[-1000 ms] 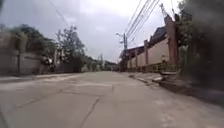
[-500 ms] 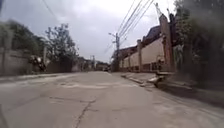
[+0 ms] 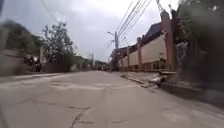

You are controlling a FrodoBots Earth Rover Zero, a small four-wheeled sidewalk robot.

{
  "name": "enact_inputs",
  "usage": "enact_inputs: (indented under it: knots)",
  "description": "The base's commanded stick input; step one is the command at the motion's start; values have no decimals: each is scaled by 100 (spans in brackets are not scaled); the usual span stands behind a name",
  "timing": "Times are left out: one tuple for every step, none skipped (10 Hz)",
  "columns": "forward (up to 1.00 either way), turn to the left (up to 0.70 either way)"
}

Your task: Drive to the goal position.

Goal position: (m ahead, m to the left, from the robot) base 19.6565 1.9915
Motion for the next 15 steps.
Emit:
enact_inputs:
  knots:
    - [70, 0]
    - [70, 0]
    - [70, 0]
    - [70, 0]
    - [70, 0]
    - [70, 0]
    - [70, 0]
    - [70, 0]
    - [70, 0]
    - [70, 0]
    - [70, 0]
    - [70, 0]
    - [70, 0]
    - [70, 0]
    - [70, 0]
